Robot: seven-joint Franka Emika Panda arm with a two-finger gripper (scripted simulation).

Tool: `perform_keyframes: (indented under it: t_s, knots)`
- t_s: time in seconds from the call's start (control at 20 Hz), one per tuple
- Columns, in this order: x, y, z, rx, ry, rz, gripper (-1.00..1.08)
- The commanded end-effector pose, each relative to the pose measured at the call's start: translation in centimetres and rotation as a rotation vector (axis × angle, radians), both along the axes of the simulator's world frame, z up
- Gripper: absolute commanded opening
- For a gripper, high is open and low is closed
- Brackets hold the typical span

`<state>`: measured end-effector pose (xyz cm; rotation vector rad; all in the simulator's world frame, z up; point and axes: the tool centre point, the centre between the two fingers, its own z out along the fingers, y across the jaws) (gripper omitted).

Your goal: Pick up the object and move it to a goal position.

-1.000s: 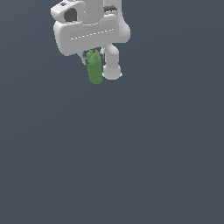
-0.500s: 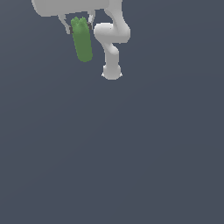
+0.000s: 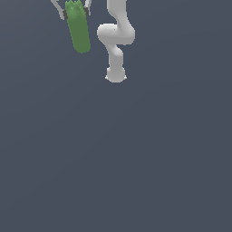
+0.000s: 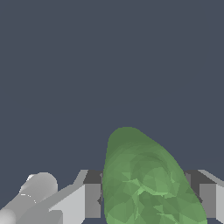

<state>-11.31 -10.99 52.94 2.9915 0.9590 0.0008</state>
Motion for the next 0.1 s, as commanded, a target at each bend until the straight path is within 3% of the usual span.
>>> perform_keyframes:
  t_s: [0.0,0.05]
  knots:
    - [0.00,-0.09,0.24,0.000,0.001,0.000,-1.00]
    - [0.00,-0.10,0.26,0.000,0.001,0.000,-1.00]
